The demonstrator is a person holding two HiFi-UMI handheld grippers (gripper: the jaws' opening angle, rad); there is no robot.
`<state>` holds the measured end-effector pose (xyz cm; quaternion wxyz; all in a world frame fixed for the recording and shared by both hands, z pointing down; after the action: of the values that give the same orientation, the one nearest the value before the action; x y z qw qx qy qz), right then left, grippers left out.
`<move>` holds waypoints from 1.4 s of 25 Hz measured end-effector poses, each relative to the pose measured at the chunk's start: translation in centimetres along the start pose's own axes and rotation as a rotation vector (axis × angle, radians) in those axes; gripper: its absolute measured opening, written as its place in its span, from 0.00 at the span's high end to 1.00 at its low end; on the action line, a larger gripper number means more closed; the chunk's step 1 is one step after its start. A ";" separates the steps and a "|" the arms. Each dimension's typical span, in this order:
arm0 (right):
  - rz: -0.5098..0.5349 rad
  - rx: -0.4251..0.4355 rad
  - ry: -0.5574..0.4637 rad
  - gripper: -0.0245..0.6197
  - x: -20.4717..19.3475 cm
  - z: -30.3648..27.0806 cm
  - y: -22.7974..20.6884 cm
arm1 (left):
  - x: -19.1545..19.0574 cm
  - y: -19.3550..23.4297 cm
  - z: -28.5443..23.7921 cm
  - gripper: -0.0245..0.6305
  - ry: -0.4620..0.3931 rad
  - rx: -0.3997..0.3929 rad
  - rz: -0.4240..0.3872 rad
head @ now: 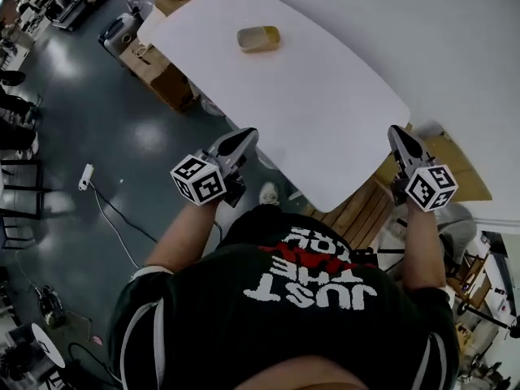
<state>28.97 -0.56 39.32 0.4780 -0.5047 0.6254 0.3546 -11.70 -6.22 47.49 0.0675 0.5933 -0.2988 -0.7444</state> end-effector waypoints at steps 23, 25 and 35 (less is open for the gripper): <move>0.028 0.212 0.086 0.95 8.4 -25.2 -4.8 | 7.7 22.0 -9.9 0.95 0.010 0.311 0.239; 0.026 0.229 0.093 0.95 7.5 -26.4 -4.6 | 7.0 24.7 -10.2 0.95 -0.017 0.352 0.318; 0.052 0.277 0.131 0.95 5.1 -33.1 -3.7 | 3.7 36.3 -11.2 0.75 -0.163 0.476 0.716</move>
<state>24.44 -33.56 44.20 0.4918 -0.4398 0.7109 0.2436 -11.64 -41.46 62.11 0.1587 0.3908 -0.6532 -0.6288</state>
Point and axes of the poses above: the fingertips, and each gripper's own axes: z backward along the fingers, y to its left, x out of its top, the point moved 8 cm from there along z, backward along the fingers, and after that the axes turned 11 degrees about -x, right-handed, at the moved point
